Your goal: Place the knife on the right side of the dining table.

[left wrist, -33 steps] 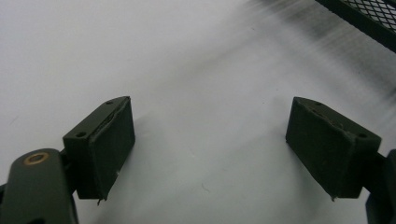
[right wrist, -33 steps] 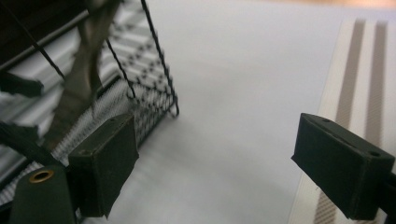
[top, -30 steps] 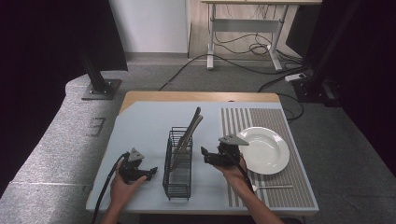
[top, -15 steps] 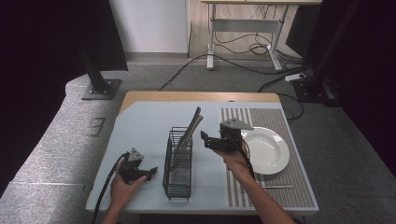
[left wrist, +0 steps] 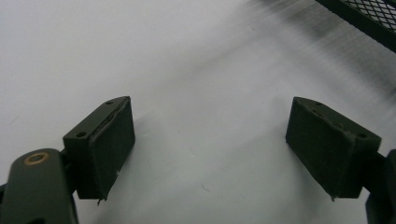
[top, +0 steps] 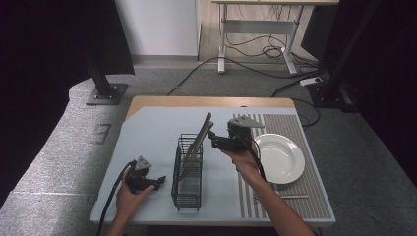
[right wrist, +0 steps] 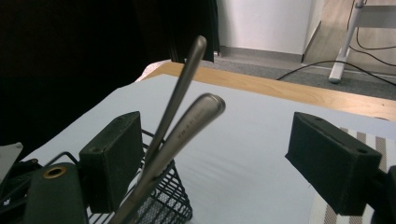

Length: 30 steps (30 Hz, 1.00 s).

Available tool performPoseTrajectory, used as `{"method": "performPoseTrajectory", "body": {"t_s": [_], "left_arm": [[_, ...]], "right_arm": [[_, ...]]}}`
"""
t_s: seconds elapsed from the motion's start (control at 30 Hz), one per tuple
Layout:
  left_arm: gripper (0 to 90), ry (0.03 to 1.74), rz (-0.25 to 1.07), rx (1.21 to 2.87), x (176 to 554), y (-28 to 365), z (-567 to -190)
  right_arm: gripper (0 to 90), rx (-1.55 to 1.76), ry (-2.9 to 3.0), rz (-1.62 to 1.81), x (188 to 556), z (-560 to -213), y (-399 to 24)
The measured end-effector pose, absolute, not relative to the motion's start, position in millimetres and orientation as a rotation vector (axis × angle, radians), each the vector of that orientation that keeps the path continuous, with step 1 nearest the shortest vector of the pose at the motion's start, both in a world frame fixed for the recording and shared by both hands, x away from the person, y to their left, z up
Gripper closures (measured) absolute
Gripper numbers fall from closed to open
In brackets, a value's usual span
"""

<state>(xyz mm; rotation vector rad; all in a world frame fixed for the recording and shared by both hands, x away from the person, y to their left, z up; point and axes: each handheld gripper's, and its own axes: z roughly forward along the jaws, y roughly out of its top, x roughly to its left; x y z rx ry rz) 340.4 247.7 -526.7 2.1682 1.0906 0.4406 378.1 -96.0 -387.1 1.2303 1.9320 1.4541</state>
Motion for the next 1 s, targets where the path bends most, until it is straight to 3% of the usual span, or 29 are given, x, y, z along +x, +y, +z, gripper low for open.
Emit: {"method": "performPoseTrajectory", "body": {"t_s": [0.53,0.77,1.0], "left_arm": [[15.0,1.09,0.44,2.168,340,248,-527],[15.0,1.091,0.439,2.169,341,248,-527],[15.0,1.091,0.439,2.17,341,248,-527]], "right_arm": [[21.6,1.193,1.955,1.427,404,-380,-74],[29.9,1.154,1.963,1.428,420,-375,-62],[46.2,1.107,1.997,1.451,423,-377,-55]]}}
